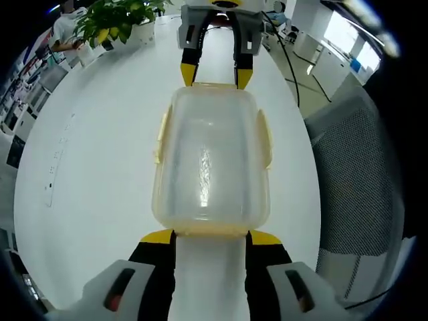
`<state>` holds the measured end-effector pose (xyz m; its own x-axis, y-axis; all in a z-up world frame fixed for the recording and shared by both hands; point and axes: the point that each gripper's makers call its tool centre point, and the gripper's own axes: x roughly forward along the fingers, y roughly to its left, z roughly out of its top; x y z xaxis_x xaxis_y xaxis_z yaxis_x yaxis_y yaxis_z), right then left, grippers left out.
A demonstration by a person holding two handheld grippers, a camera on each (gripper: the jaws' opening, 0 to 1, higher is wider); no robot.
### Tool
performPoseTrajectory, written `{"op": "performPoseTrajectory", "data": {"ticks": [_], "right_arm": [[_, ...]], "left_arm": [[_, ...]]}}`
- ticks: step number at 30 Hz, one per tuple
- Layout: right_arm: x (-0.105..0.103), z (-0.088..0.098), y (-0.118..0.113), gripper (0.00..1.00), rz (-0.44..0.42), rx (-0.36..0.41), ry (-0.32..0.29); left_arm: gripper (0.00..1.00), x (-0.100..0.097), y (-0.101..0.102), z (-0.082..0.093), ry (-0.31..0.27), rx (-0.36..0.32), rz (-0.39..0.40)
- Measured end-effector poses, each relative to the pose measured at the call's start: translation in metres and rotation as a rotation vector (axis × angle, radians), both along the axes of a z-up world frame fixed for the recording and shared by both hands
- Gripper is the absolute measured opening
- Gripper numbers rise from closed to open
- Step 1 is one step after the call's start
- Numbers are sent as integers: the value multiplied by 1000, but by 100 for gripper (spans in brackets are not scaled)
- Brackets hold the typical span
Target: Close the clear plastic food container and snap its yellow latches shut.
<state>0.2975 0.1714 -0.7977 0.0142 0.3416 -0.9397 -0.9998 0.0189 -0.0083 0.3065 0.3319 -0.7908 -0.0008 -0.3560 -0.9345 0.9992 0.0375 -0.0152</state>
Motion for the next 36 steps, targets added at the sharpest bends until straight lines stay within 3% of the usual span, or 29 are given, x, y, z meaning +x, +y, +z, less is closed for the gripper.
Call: {"op": "performPoseTrajectory", "data": {"ticks": [14,20,21,23,26,28,30,31,34,36], "right_arm": [[1,-4,0,42,7,-5,-19],[1,4,-12,43,-85,44,5],[1,6,-15,42,-111,53,11],[0,12,-21,41,-212,95,35],[4,33,-13,38,-528,313,172],[14,42,-14,35,-710,417,212],[17,45,-12,34,-799,488,241],[17,44,-11,33,-854,511,256],[14,33,-13,32,-868,475,236],[12,29,-10,31,-871,466,217]], "left_arm": [[36,-1,2,-1,-2,-7,-3],[38,-1,16,6,20,-50,76],[38,-2,21,6,32,-54,106],[37,-6,26,11,101,-129,256],[36,-4,19,31,242,-341,572],[33,2,21,36,230,-397,684],[33,3,16,37,275,-452,786],[33,5,17,33,312,-460,886],[35,2,7,29,358,-511,940],[35,1,3,21,394,-522,1015]]}}
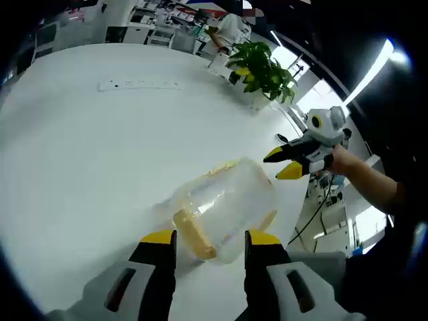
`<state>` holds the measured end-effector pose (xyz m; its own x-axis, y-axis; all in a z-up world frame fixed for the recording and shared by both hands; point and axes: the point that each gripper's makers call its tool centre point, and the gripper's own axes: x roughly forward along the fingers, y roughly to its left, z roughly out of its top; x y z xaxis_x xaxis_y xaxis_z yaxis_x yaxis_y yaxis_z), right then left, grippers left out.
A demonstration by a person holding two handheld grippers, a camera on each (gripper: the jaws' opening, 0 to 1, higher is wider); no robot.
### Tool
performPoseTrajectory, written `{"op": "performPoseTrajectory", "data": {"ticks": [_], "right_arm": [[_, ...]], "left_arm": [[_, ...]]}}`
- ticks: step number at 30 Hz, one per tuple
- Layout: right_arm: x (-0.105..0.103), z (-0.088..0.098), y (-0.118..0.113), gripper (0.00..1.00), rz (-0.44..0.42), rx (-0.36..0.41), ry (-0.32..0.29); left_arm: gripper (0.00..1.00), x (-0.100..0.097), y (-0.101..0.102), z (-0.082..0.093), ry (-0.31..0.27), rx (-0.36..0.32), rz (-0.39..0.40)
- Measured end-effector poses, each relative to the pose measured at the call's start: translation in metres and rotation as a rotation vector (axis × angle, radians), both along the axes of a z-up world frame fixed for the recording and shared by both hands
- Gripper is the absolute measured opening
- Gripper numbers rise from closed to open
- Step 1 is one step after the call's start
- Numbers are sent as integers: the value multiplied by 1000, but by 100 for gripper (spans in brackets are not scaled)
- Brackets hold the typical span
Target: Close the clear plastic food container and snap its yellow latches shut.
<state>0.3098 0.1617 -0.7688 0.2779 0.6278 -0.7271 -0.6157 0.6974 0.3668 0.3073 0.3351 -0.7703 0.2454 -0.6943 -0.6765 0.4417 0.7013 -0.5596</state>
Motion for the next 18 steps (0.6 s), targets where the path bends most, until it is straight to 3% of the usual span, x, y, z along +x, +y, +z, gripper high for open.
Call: {"op": "performPoseTrajectory", "data": {"ticks": [8,11,13,14,18], "right_arm": [[-13,-8,11,26,16,-11,13],[-15,-7,17,22,5,23,37],[-14,-9,17,23,-11,25,50],[-15,-9,17,22,-19,28,63],[-15,-9,18,22,-19,27,72]], "left_arm": [[35,-5,-5,-8,-23,29,16],[31,-4,-2,-9,-26,37,36],[23,-3,4,-15,-57,100,25],[23,-3,1,-12,-57,75,32],[23,-3,1,-13,-56,81,58]]}}
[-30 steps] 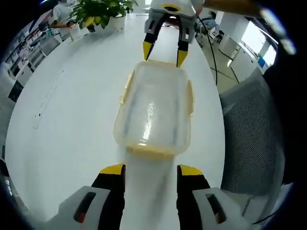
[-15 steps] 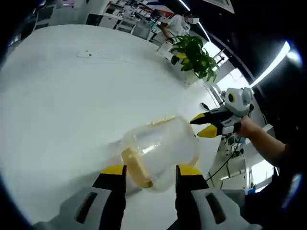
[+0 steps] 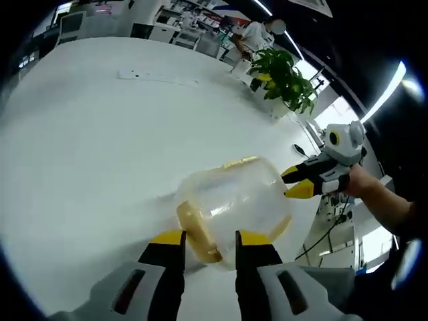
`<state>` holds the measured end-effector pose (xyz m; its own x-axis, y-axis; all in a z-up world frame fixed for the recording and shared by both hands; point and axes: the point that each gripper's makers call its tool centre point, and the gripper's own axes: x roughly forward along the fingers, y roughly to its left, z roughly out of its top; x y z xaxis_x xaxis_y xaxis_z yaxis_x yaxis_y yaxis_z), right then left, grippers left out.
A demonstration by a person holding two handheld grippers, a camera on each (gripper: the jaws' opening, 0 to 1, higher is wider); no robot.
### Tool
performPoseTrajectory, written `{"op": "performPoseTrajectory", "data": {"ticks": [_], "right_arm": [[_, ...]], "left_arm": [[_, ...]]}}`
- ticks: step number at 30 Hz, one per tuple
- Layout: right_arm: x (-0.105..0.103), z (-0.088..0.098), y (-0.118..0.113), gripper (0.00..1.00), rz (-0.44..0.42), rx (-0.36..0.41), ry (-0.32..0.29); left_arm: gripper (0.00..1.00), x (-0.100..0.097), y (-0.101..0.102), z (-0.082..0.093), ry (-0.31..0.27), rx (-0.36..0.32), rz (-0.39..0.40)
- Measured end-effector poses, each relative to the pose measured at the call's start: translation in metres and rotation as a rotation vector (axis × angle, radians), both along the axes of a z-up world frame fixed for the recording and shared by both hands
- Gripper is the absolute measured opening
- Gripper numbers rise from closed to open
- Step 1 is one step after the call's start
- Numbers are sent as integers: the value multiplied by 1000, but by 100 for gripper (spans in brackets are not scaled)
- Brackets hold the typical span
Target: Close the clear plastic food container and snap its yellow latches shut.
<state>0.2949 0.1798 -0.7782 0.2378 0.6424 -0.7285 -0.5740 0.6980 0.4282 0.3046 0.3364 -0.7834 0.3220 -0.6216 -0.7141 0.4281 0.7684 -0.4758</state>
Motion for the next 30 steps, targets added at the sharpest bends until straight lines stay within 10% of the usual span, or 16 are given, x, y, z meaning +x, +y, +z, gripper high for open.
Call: {"op": "performPoseTrajectory", "data": {"ticks": [15,30], "right_arm": [[0,-2,4,16,-37,101,64],[-1,-2,4,19,-55,41,70]], "left_arm": [[20,0,-7,-2,13,11,51],[21,0,-6,0,36,32,46]]}}
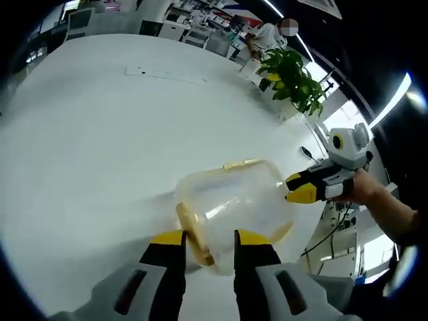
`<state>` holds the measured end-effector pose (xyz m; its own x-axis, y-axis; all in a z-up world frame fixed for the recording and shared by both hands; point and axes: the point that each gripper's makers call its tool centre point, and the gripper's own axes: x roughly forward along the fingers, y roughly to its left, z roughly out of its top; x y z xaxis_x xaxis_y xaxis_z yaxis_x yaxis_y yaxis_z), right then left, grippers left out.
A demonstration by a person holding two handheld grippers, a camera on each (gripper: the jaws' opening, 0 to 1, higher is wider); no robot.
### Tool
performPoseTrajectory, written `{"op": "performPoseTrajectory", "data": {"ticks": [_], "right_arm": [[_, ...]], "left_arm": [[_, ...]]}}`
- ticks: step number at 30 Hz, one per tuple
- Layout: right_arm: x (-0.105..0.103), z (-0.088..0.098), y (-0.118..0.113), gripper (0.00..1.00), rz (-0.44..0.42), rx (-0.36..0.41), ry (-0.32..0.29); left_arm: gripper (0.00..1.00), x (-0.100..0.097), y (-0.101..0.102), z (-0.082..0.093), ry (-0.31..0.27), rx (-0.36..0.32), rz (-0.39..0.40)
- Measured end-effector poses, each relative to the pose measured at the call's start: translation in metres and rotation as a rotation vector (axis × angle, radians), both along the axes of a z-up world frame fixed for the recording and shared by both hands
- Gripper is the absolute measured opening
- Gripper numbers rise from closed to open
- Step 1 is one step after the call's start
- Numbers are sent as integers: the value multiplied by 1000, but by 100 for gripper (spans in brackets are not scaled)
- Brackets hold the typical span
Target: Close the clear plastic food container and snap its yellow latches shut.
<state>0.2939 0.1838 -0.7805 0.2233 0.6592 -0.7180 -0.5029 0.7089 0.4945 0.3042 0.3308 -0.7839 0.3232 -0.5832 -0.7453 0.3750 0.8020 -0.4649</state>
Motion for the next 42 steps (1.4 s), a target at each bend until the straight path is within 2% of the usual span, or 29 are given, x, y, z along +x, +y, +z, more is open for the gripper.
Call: {"op": "performPoseTrajectory", "data": {"ticks": [3,7,8,10,11,12,13,14,16,18,20,21,24,26,28,29,31,33,36,38,42], "right_arm": [[2,-1,0,20,-7,-12,1],[3,2,1,21,17,-101,-58],[3,2,1,22,35,-120,-79],[4,3,1,22,52,-148,-102],[5,4,1,22,94,-177,-145],[6,4,2,23,111,-190,-166],[6,5,2,23,130,-207,-187],[6,5,2,23,141,-215,-199],[7,7,3,24,195,-238,-265],[8,8,4,25,217,-250,-287],[7,8,3,26,286,-249,-326],[7,8,2,27,273,-238,-311],[13,10,0,29,309,-231,-368],[13,11,3,31,343,-222,-379],[12,14,10,34,388,-214,-406],[12,17,15,34,423,-199,-432],[9,20,25,34,455,-169,-435],[8,24,36,36,489,-156,-462],[6,23,47,39,548,-161,-482],[5,25,55,37,587,-162,-502],[3,26,68,42,619,-153,-498]], "left_arm": [[22,-2,0,0,3,0,11],[26,-4,-4,1,-37,22,-7],[26,1,-2,1,-84,49,-21],[27,2,-2,4,-138,94,-47],[28,3,-1,7,-193,148,-79],[30,4,-1,8,-210,165,-88],[32,6,0,11,-268,218,-121],[33,7,-1,12,-298,238,-152],[32,4,-4,14,-320,256,-186],[32,6,-6,16,-359,278,-243],[33,7,-9,19,-402,308,-299],[32,6,-11,21,-419,319,-327],[31,10,-16,29,-498,368,-408],[31,9,-26,34,-540,361,-469],[31,7,-32,35,-561,370,-520],[31,5,-36,33,-570,386,-572],[28,3,-38,30,-573,416,-615],[28,0,-48,31,-589,391,-649],[27,-1,-55,32,-598,394,-674],[26,-2,-60,33,-608,390,-694],[26,-4,-63,34,-605,381,-700]]}}
